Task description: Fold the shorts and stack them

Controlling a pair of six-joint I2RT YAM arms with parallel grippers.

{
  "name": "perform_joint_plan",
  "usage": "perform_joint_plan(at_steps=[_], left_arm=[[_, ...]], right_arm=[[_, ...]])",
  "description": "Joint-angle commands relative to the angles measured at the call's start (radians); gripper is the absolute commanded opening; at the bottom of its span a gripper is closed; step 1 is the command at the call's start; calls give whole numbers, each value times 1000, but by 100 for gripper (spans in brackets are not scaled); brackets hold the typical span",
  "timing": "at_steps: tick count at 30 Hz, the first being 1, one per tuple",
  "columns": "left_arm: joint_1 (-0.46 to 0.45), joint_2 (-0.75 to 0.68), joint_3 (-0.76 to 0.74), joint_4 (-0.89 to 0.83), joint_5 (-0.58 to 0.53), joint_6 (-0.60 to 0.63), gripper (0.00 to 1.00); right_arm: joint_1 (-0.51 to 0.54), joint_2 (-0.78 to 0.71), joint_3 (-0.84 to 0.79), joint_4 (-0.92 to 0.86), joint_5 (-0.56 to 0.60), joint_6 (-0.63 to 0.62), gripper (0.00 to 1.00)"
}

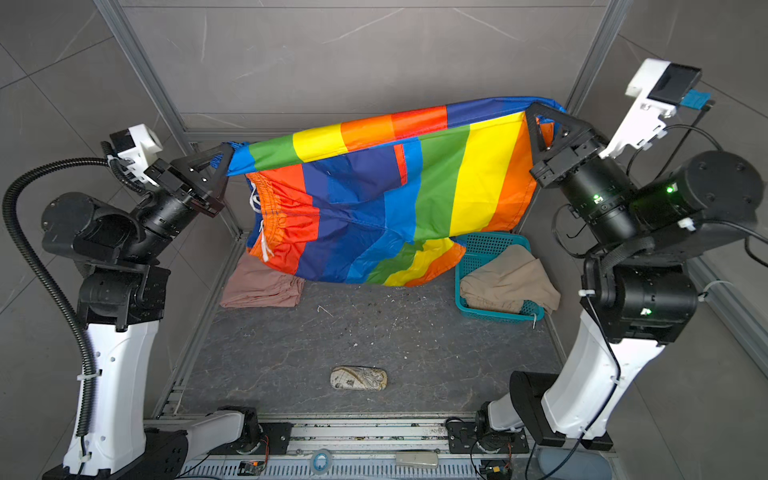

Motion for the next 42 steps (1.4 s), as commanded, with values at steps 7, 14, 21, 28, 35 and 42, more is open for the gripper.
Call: perform_joint_plan(at_steps=[7, 14, 21, 28, 35, 42], left_arm=[[110, 328, -298, 103, 48, -79, 0], [57, 521, -410, 152, 38, -16, 0], [38, 672, -398, 178, 57, 6, 0], [42, 737, -308, 114, 60, 67, 0], [65, 744, -304, 70, 76, 168, 0], [93, 687, -453, 105, 77, 201, 0]], right_arm=[[-36, 506, -8, -96, 159, -60, 0], [43, 732, 36, -137, 252, -165, 0], [84, 916, 231, -176, 288, -170, 0], [84, 840, 202, -136, 269, -145, 0], [119, 594, -166, -237, 240, -254, 0], [167, 171, -995, 67, 243, -202, 0]])
